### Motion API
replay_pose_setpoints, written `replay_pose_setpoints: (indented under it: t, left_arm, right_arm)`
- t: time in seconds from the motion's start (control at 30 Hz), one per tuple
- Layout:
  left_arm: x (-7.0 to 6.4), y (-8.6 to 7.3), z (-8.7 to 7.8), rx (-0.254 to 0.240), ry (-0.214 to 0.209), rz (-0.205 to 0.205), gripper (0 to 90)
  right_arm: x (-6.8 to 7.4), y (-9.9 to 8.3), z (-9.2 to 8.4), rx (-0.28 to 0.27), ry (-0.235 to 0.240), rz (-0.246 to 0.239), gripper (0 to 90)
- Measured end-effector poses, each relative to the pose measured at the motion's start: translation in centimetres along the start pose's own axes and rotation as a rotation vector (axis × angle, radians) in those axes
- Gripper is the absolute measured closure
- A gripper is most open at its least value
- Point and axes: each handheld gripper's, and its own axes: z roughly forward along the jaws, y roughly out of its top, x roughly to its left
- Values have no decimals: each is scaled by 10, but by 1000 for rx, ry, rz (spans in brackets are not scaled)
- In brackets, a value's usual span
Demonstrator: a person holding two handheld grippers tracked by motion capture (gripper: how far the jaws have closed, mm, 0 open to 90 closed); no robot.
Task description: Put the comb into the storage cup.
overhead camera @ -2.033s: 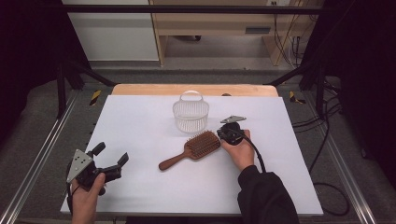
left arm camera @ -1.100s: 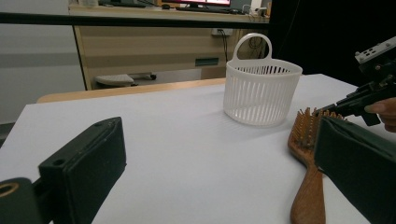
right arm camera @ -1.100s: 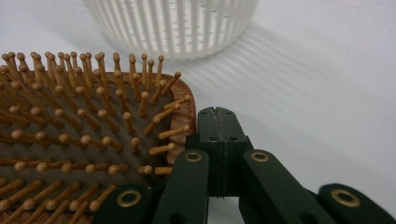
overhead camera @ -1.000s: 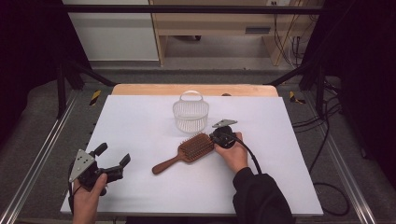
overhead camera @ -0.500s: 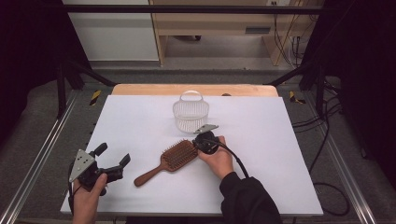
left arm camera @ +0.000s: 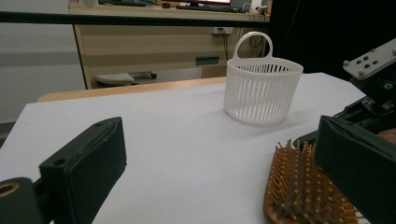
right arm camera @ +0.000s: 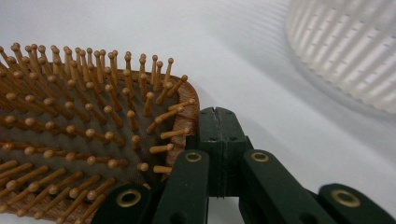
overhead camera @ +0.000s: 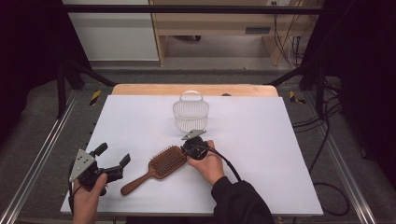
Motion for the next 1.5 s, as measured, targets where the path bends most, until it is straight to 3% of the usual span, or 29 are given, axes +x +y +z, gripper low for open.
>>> replay_pose_setpoints:
  t: [0.23, 0.47, 0.6, 0.83, 0.9, 0.93, 0.97, 1.0, 1.07, 1.1, 1.17, 1.23, 1.33, 1.37, 1.43, 1.5]
  left_arm:
    - [0, 0, 0, 0, -1, -1, 27]
    - [1, 0, -1, 0, 0, -4, 27]
    - [1, 0, -1, 0, 0, -5, 27]
    - [1, 0, 0, 9, 10, -1, 26]
    - [2, 0, -1, 10, 14, -1, 26]
    - [2, 0, -1, 11, 7, -7, 26]
    - [2, 0, -1, 11, 7, -9, 26]
    - [2, 0, -1, 12, 7, -10, 26]
    - [2, 0, -1, 15, 7, -12, 25]
    - [3, 0, -1, 24, 1, -16, 26]
    - [3, 0, -1, 29, -1, -19, 25]
    - [3, 1, -2, 33, 0, -19, 25]
    - [2, 1, -1, 46, -3, -16, 25]
    - [1, 1, -1, 51, -7, -8, 26]
    - [0, 1, -1, 52, -3, -2, 26]
    - [-3, 2, -1, 62, 3, 20, 27]
  right_arm:
    - [10, 3, 4, 4, 14, -22, 900]
    - [8, 2, 0, -4, 7, -12, 900]
    - [2, 1, -11, -30, -6, 1, 900]
    - [-15, -7, -48, -121, -57, 42, 869]
    - [-19, -11, -59, -141, -72, 59, 819]
    - [-24, -16, -70, -164, -92, 83, 688]
    - [-27, -18, -75, -170, -103, 93, 617]
    - [-27, -18, -75, -170, -103, 93, 617]
    - [-33, -24, -86, -175, -124, 116, 535]
    - [-41, -30, -97, -186, -141, 139, 439]
    - [-44, -33, -101, -188, -148, 153, 411]
    - [-56, -47, -120, -216, -174, 179, 323]
    - [-63, -57, -132, -232, -195, 178, 254]
    - [-70, -68, -145, -249, -212, 192, 188]
    - [-72, -72, -150, -257, -222, 200, 168]
    - [-77, -90, -168, -284, -258, 231, 107]
